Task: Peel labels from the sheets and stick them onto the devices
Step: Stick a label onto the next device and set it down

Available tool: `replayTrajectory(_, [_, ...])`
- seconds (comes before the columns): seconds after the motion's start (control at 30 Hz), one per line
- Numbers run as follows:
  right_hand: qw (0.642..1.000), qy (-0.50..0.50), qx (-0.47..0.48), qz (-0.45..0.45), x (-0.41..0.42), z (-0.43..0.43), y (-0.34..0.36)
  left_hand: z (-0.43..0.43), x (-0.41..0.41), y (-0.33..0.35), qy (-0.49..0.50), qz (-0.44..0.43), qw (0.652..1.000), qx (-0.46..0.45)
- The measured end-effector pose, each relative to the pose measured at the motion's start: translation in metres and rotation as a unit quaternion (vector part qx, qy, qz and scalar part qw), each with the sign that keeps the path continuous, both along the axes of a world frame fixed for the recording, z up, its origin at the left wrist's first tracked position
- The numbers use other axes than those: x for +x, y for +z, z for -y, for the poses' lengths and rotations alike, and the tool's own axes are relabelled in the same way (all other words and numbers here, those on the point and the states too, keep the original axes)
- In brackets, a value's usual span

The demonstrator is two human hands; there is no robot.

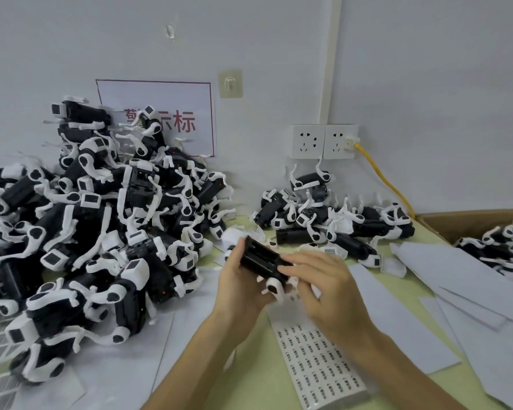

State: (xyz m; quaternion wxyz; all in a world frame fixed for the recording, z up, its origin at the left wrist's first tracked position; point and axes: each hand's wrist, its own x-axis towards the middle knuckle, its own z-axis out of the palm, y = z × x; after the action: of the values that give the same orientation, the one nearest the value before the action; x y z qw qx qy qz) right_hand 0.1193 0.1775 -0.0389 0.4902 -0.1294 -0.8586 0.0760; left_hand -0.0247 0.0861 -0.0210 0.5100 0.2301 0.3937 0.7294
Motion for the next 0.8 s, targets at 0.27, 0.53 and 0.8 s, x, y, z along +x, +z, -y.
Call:
replayTrajectory(0.27, [0.958, -0.084, -0.213, 0.17, 0.013, -0.035, -0.013, 0.007, -0.026, 0.0, 0.059, 0.013, 0.997, -0.043])
replayTrajectory(0.53, [0.92, -0.018, -0.313, 0.235, 0.007, -0.031, -0.025, 0.006, -0.018, -0.004, 0.081, -0.022, 0.994, -0.072])
replayTrajectory(0.8, [0.933, 0.059, -0.353, 0.032, 0.003, -0.018, -0.016, 0.005, -0.014, -0.002, 0.008, -0.114, 0.99, -0.08])
